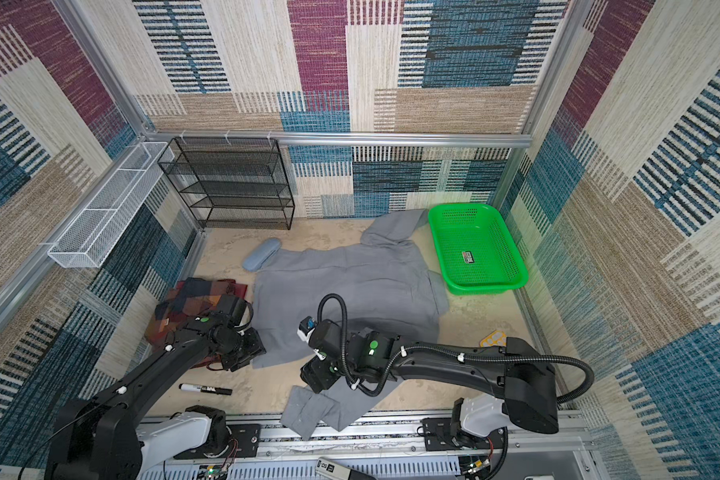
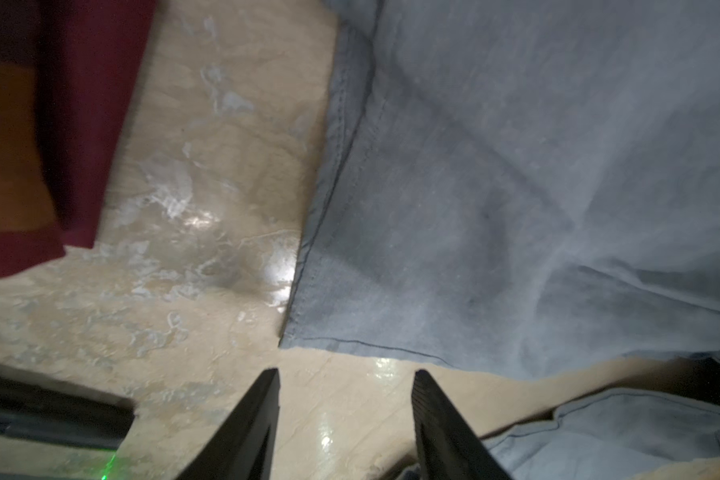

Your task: Fold and stack the long sleeve shirts

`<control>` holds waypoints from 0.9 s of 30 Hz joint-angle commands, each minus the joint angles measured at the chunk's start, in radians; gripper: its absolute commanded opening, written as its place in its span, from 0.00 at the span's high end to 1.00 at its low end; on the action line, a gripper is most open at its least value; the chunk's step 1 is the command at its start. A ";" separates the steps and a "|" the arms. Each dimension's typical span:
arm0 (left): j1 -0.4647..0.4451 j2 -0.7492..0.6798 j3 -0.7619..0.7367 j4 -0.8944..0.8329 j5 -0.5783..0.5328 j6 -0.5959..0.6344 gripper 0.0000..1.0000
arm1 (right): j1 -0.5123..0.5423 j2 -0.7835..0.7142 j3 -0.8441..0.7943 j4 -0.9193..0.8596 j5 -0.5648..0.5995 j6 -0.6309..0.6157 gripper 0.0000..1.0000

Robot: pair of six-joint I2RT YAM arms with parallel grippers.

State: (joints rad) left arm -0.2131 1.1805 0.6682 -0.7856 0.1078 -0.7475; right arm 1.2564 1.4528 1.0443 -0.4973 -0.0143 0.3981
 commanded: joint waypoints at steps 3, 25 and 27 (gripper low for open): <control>-0.005 0.032 -0.042 0.072 -0.064 -0.025 0.45 | 0.090 0.063 0.041 -0.071 0.045 -0.044 0.19; -0.042 0.106 -0.162 0.270 -0.045 -0.059 0.69 | 0.210 0.230 0.085 -0.064 0.030 -0.107 0.19; -0.043 0.106 -0.170 0.284 -0.042 -0.061 0.71 | 0.210 0.253 0.082 -0.058 0.037 -0.116 0.19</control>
State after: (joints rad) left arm -0.2520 1.2572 0.5472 -0.5781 0.0235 -0.7898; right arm 1.4651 1.6848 1.1217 -0.5724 0.0013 0.3019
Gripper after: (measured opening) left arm 0.297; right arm 0.810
